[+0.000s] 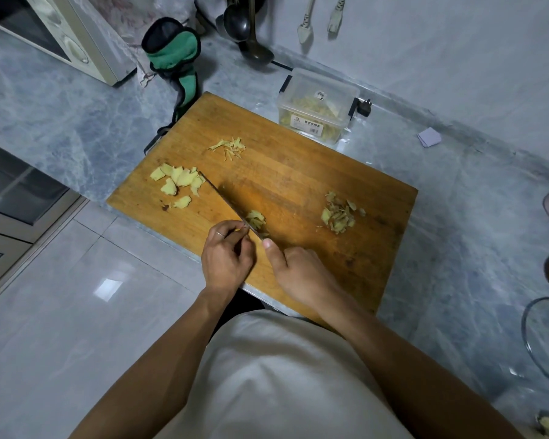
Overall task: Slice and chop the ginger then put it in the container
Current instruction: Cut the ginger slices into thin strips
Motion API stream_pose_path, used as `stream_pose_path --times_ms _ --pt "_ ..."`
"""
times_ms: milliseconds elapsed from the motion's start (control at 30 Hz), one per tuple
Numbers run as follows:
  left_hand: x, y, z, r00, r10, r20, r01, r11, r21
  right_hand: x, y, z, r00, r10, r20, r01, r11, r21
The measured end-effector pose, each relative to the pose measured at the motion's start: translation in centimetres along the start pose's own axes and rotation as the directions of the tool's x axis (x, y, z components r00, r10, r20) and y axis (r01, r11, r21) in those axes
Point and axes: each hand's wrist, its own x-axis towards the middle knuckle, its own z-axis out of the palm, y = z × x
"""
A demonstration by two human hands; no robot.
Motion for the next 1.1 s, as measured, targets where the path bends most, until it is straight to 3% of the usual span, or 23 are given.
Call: stream_pose_path --times_ms 300,500,733,933,1100 --pt "0.2 0.4 -0.7 0.998 -0.055 0.031 0.059 0.991 -0.124 -0.5 0.7 -2.7 0.999 0.023 0.027 -0.027 0.992 0.125" --pt "-0.3 0.0 -0.5 0.996 0.057 0.069 -0.056 0.998 -0.009 -0.8 0.9 -2.4 0.999 0.03 -0.014 -0.027 0.983 0.183" --pt "-0.1 0.8 -0.6 0.996 0.05 0.071 -0.053 0.998 0.044 -0.8 1.0 -1.7 1.0 0.023 0.015 -0.025 0.988 0.154" --pt "2.0 0.4 -1.4 0.966 0.164 0.202 -0.21 0.95 0.233 -0.4 1.3 -2.0 1.0 0.029 0.0 -0.029 0.982 0.185" --pt "3.2 0.6 -2.1 0.938 0.238 0.251 -0.307 0.908 0.285 -0.5 1.0 -2.0 1.0 0.028 0.005 -0.028 0.98 0.199"
